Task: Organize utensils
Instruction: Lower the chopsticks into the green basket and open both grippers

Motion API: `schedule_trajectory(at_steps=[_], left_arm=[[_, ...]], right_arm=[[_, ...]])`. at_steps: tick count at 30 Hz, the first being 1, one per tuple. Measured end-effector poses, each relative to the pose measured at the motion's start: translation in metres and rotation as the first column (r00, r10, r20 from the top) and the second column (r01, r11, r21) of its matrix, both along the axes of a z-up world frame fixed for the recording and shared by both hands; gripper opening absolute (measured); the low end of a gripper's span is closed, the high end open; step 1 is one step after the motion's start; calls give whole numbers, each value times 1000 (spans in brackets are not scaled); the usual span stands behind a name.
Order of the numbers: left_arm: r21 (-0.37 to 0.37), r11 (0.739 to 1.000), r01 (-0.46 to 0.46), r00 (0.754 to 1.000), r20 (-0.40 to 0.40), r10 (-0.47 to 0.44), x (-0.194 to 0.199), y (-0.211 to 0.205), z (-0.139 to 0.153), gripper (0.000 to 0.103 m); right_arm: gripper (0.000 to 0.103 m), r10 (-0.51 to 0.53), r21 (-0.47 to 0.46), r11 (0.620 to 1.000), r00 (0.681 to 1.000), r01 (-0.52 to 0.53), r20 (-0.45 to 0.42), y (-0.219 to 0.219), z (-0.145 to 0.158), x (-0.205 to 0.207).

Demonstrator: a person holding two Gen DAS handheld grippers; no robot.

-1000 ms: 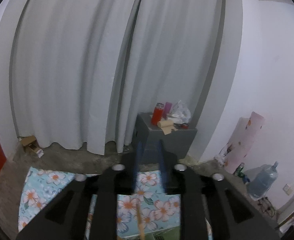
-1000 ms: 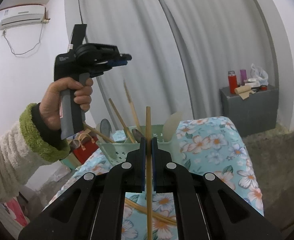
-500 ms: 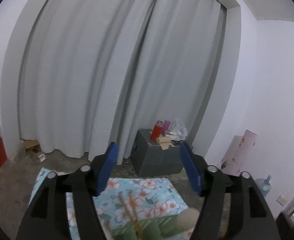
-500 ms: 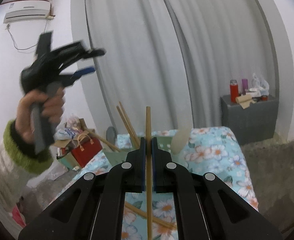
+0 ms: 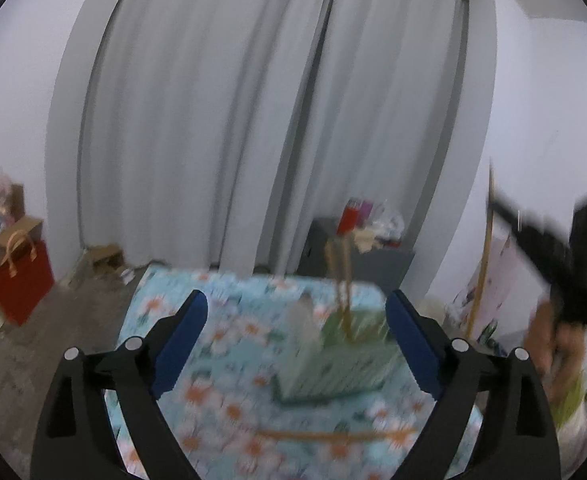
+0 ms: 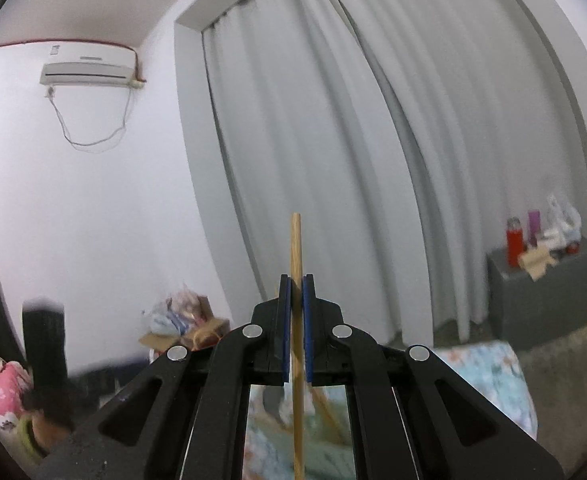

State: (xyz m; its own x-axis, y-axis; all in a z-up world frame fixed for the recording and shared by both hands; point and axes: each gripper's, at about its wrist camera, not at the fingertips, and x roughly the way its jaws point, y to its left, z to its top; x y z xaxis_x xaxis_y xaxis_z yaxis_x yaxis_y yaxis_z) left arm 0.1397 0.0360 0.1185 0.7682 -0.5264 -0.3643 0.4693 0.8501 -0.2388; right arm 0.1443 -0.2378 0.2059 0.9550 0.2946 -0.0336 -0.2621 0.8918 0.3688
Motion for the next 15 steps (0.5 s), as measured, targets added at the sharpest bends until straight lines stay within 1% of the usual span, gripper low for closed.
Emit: schedule_trajectory(at_steps=[3,5,9,12,15], left_arm=[[7,1000,-3,999,-54,4,-7,14,-21,89],[8,1000,-10,995,-96,11,-12,23,-37,90],[33,998,-45,990,-131,49,-16,33,-57,91],[28,998,-51,985,-163,55,-16,40,-69,91],[36,998,-50,983,-173,56,-18,41,-77,91]], right_arm=[[4,14,-2,1000,999,-14,46,5,15,13],[4,14,-22,1000,997,-13,73,10,25,23],[4,-2,-70,998,994,9,107,22,32,38],[4,-34,-109,993,994,45,101,29,24,54],[4,-63,-148,986,996,72,63,36,7,68]])
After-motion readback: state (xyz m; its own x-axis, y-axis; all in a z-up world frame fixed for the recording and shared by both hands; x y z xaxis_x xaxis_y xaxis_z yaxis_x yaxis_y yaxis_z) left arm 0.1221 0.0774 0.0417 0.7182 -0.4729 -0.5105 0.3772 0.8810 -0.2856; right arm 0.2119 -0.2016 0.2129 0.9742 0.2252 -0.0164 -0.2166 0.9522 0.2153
